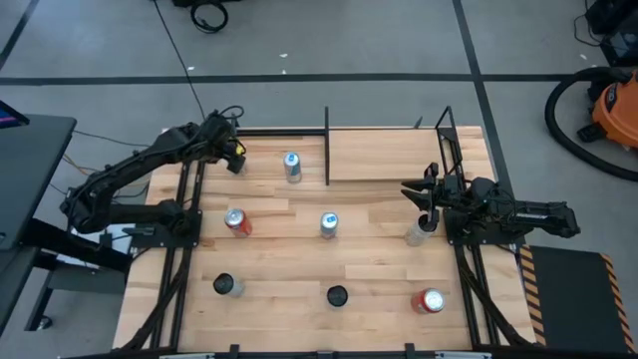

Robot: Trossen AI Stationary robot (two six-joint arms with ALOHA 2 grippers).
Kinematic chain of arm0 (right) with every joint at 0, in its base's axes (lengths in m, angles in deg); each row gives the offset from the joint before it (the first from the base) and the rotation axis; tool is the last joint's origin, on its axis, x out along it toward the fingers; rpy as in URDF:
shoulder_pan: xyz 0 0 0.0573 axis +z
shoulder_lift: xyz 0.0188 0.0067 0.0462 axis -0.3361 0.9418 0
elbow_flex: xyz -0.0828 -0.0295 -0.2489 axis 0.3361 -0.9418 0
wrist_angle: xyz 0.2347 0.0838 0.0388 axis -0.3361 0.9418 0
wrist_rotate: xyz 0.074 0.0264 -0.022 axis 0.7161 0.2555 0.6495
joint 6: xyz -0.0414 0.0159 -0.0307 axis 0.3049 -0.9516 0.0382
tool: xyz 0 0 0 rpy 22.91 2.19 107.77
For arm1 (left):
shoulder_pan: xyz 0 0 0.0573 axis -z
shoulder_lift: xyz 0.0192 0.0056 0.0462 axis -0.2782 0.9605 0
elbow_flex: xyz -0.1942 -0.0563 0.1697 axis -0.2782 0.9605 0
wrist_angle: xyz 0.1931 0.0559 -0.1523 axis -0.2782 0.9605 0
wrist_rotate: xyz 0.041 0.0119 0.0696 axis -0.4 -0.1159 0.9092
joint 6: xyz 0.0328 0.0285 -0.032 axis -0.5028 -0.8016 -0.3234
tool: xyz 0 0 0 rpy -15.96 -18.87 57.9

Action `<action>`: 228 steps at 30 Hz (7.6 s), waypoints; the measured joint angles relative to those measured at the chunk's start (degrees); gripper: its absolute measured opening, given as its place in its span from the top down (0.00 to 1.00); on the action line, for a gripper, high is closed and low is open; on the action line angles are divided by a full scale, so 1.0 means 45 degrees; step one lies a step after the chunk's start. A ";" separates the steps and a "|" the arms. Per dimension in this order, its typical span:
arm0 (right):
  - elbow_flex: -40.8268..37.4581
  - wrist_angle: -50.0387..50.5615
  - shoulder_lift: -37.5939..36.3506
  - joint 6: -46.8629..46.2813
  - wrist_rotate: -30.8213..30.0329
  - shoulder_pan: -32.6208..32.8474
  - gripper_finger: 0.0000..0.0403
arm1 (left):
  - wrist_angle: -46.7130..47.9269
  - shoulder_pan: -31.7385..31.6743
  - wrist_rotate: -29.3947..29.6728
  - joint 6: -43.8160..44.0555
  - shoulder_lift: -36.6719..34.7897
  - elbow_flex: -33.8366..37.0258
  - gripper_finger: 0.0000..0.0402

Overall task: Place canned beverage on shelf
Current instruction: Put the top white yellow soda can on the shelf

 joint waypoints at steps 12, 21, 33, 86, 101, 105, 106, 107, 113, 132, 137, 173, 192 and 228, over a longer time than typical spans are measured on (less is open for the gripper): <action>0.0002 0.0000 0.0000 0.0000 0.0000 0.0000 0.72 | 0.2470 0.1404 0.1329 0.1312 -0.2328 0.0026 0.03; 0.0000 0.0000 0.0000 0.0000 0.0005 0.0003 0.72 | -0.0375 0.2048 0.1803 0.2703 -0.5995 0.3634 0.03; 0.0002 0.0000 0.0000 0.0000 0.0000 0.0005 0.72 | -0.2409 0.2071 0.1501 0.2707 -0.6238 0.3995 0.03; 0.0005 0.0000 -0.0001 0.0000 0.0004 0.0005 0.72 | -1.0606 0.4436 0.5265 0.5622 -0.6203 0.9598 0.03; 0.0001 0.0000 -0.0004 0.0000 0.0000 0.0005 0.72 | -1.1703 0.5078 0.5854 0.6608 -0.4055 0.9598 0.03; 0.0005 -0.0002 0.0000 0.0000 0.0002 0.0002 0.72 | -1.2376 0.4931 0.6064 0.6663 -0.3461 0.9598 0.03; 0.0005 -0.0003 0.0000 0.0000 0.0000 0.0002 0.72 | -1.2480 0.4874 0.6067 0.6681 -0.3317 0.9598 0.03; 0.0003 -0.0005 -0.0001 0.0000 0.0001 0.0002 0.72 | -1.2639 0.4794 0.6072 0.6689 -0.3146 0.9598 0.03; 0.0001 -0.0004 0.0000 0.0000 0.0004 0.0005 0.72 | -1.3356 0.4255 0.6221 0.6694 -0.2239 0.9598 0.03; 0.0000 -0.0004 -0.0005 0.0000 0.0000 0.0000 0.72 | -1.6462 0.3659 0.6475 0.6253 0.0279 0.9598 0.03; 0.0005 -0.0002 0.0000 0.0000 0.0003 0.0000 0.72 | -1.7521 0.3366 0.6479 0.5677 0.0961 0.9598 0.03; 0.0003 0.0000 -0.0002 0.0000 0.0000 0.0003 0.72 | -1.7750 0.2843 0.6495 0.5119 0.1121 0.9596 0.35; 0.0002 -0.0004 -0.0001 0.0000 0.0001 0.0002 0.72 | -1.9442 0.3347 0.1493 0.3186 0.1106 0.8981 0.35; 0.0000 -0.0004 0.0000 0.0000 0.0004 0.0000 0.72 | -1.1751 0.5727 -0.2703 -0.1928 0.1096 0.0538 0.35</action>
